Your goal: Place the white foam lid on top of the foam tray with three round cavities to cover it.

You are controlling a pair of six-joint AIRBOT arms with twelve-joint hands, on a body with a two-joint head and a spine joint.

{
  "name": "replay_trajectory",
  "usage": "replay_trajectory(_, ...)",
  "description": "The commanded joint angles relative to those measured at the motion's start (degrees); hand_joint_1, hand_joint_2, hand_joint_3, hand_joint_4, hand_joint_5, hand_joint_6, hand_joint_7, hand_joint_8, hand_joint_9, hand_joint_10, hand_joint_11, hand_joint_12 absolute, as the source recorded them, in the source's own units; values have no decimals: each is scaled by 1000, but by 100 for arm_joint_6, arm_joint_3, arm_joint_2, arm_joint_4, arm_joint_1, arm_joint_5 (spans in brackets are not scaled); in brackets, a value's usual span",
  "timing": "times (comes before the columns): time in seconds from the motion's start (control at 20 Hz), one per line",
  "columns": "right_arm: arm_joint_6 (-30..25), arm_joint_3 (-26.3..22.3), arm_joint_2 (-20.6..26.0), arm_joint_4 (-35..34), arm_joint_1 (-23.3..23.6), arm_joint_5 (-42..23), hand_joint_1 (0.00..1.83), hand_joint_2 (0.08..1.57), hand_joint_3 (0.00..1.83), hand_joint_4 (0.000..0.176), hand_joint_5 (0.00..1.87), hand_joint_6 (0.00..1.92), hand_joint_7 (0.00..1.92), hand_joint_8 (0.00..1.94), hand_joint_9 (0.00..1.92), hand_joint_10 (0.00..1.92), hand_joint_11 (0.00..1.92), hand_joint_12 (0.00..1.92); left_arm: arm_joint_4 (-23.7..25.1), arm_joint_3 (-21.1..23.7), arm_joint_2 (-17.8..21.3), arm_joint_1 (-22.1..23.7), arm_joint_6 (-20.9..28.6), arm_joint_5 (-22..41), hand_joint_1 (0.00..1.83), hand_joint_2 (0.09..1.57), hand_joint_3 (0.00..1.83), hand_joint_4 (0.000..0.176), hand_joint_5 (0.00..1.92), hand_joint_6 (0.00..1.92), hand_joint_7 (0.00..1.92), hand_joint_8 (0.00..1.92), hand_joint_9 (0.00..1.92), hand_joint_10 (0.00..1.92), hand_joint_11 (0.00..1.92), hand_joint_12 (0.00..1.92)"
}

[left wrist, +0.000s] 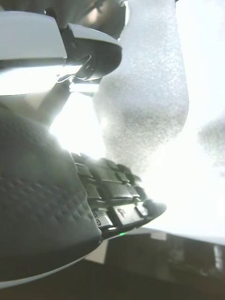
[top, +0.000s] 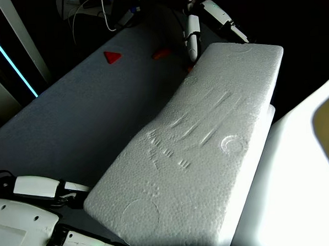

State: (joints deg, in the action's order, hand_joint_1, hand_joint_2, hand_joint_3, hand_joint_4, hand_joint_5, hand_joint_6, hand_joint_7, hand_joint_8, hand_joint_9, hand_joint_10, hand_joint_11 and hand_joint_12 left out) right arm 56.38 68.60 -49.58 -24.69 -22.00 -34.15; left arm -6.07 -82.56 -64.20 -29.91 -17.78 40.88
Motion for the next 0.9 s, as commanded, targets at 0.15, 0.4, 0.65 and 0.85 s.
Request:
replay_trajectory(0.15, 290, -5, -73, 324, 305, -467, 481, 1249, 1, 0, 0, 0, 0, 0, 0, 0, 0, 115, 675, -128, -253, 397, 80, 507, 626, 1021, 0, 0, 138, 8, 0, 0, 0, 0, 0, 192)
replay_trajectory(0.4, 298, 221, -192, 172, 361, -243, 476, 1248, 0, 0, 0, 0, 0, 0, 0, 0, 0, 0, 669, -356, -392, 482, 109, 239, 614, 997, 0, 4, 136, 1, 8, 0, 0, 0, 0, 328)
replay_trajectory(0.65, 298, 376, -350, 137, 404, 7, 515, 1272, 7, 0, 0, 0, 0, 0, 0, 0, 11, 6, 599, -360, -413, 390, 165, 269, 629, 1054, 10, 0, 137, 0, 0, 0, 0, 0, 0, 321)
replay_trajectory(0.85, 298, 409, -401, 131, 404, 88, 544, 1236, 0, 0, 0, 0, 0, 0, 0, 0, 0, 0, 527, -332, -377, 313, 165, 298, 616, 1071, 2, 0, 138, 1, 0, 0, 0, 0, 0, 244)
